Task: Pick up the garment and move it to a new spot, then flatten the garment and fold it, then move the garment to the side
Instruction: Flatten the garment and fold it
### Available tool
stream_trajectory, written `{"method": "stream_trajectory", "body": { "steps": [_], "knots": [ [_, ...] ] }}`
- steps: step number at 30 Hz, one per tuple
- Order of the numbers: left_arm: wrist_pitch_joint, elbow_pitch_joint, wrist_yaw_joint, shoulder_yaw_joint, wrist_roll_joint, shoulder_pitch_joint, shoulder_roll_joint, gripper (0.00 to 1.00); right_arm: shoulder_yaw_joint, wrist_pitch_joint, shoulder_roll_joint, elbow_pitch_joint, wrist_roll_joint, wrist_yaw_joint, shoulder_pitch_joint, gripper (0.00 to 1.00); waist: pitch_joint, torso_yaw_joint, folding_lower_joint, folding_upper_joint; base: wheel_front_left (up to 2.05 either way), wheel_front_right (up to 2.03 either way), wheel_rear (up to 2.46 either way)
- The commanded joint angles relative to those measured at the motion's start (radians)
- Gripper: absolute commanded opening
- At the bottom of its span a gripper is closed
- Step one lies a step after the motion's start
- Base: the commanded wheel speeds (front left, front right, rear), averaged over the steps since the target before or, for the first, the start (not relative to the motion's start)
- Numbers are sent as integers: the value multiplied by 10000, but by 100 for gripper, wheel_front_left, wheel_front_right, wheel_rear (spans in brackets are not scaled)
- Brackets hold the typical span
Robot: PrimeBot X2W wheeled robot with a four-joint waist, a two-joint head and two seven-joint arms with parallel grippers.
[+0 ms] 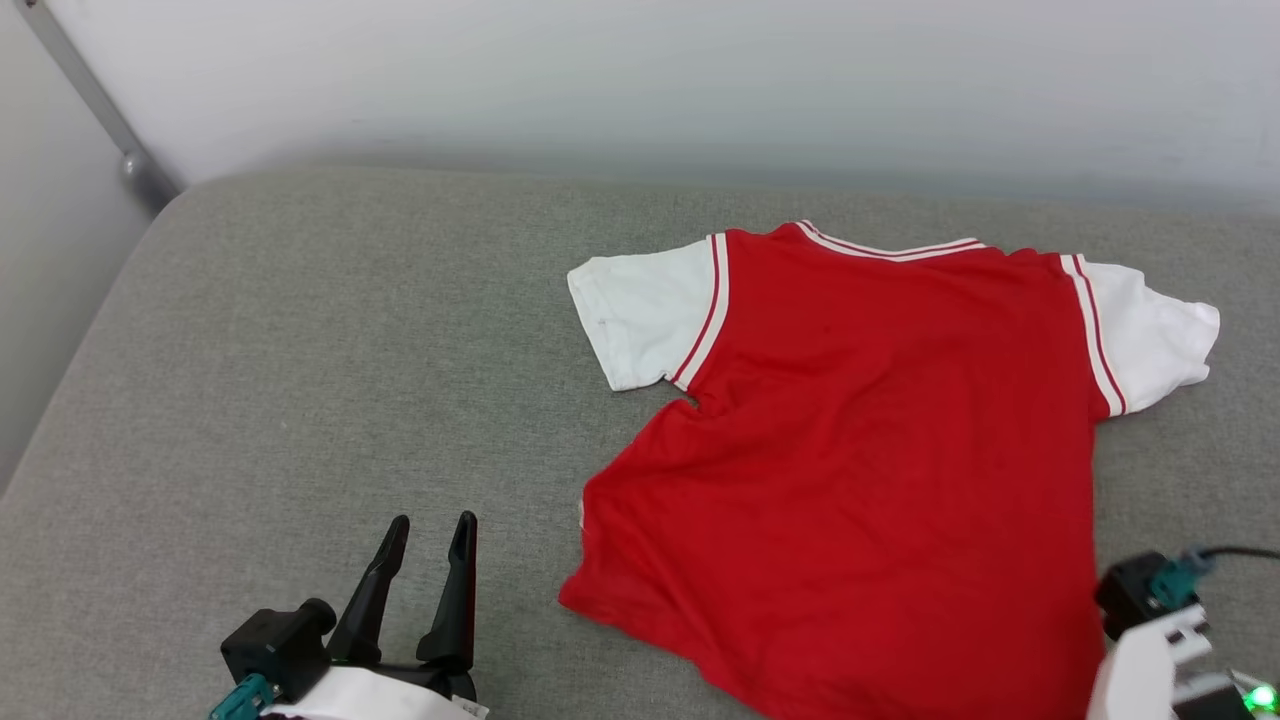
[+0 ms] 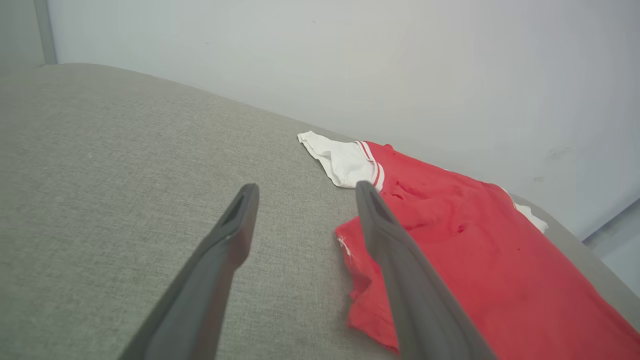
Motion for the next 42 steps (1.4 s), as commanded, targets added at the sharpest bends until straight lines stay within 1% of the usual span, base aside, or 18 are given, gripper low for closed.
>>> {"method": "stream_trajectory", "body": {
  "steps": [1, 7, 9, 11, 15, 16, 17, 18, 21, 24, 28, 31, 32, 34, 36, 38, 40, 42],
  "knots": [
    [-22, -18, 4, -31, 10, 31, 33, 100, -289, 240, 135, -340, -91, -7, 413, 0, 51, -29, 0, -1, 0, 0, 0],
    [-22, 5, 4, -90, -82, -100, 153, 100, -2023, 1640, 1063, -1606, -671, -9, 2306, 0, 310, -71, 0, -1, 0, 0, 0],
    [-22, 8, 4, -121, -112, -177, 182, 100, -2331, 1847, 1402, -1655, -727, -7, 2626, 0, 370, -66, 0, -1, 0, 0, 0],
    [-22, -2, 4, -106, -130, -194, 234, 100, -2599, 1960, 1495, -1632, -952, -9, 2810, 0, 418, -80, 0, -1, 0, 0, 0],
    [-22, 9, 4, -6, -143, -271, 352, 100, -2816, 1761, 1940, -1551, -927, -7, 2786, 0, 510, -220, 0, -1, 0, 0, 0],
    [-22, -8, 4, 12, -125, -322, 412, 100, -2883, 1680, 2079, -1575, -930, -9, 2691, 11, 541, -291, 0, -1, 0, 0, 0],
    [-22, -59, 4, 49, -101, -399, 450, 100, -2906, 1511, 2267, -1664, -871, -7, 2490, 82, 577, -384, 0, -1, 0, 0, 0],
    [-22, -121, 4, 51, -121, -488, 476, 100, -2894, 1440, 2424, -1691, -828, -7, 2381, 100, 613, -456, 0, -1, 0, 0, 0],
    [-22, -248, 4, 8, -178, -697, 774, 100, -2861, 1347, 2734, -1867, -689, -7, 2110, 100, 696, -697, 0, -1, 0, 0, 0],
    [-22, -248, 4, -43, -371, -1106, 1208, 100, -2927, 1268, 3016, -2189, -486, -7, 1810, 100, 805, -941, 0, -1, 0, 0, 0],
    [51, -15, 4, -470, -924, -1914, 2189, 100, -3054, 907, 3289, -2563, -291, -7, 1391, 100, 959, -1309, 0, -1, 0, 0, 0],
    [589, 98, 4, -728, -1432, -2694, 3044, 100, -3195, 599, 3308, -2637, -258, -7, 1139, 100, 1109, -1627, 0, -1, 0, 0, 0],
    [589, 98, 4, -728, -1432, -2694, 3044, 100, -3195, 599, 3308, -2637, -258, -7, 1139, 100, 1109, -1627, 0, -1, 0, 0, 0],
    [1163, 163, 4, -861, -1890, -3241, 3533, 100, -3179, 333, 3244, -2601, -288, -7, 969, 100, 1266, -1874, 0, -1, 0, 0, 0],
    [1734, 148, 4, -772, -2848, -3802, 3778, 100, -3182, 70, 3289, -2475, -247, -7, 876, 100, 1424, -2129, 0, -1, 0, 0, 0],
    [2430, 177, 4, -851, -3587, -4283, 4223, 100, -3030, -281, 3236, -2317, -156, -7, 733, 100, 1585, -2417, 0, -1, 0, 0, 0],
    [3002, 450, 5, -827, -4160, -4732, 4628, 100, -2814, -639, 3314, -2142, -72, -6, 617, 100, 1751, -2716, 0, -1, 0, 0, 0],
    [3526, 842, 4, -850, -4423, -5240, 5003, 100, -2670, -1057, 3406, -1945, 41, -7, 582, 100, 1923, -2995, 0, -1, 0, 0, 0]
  ]
}}
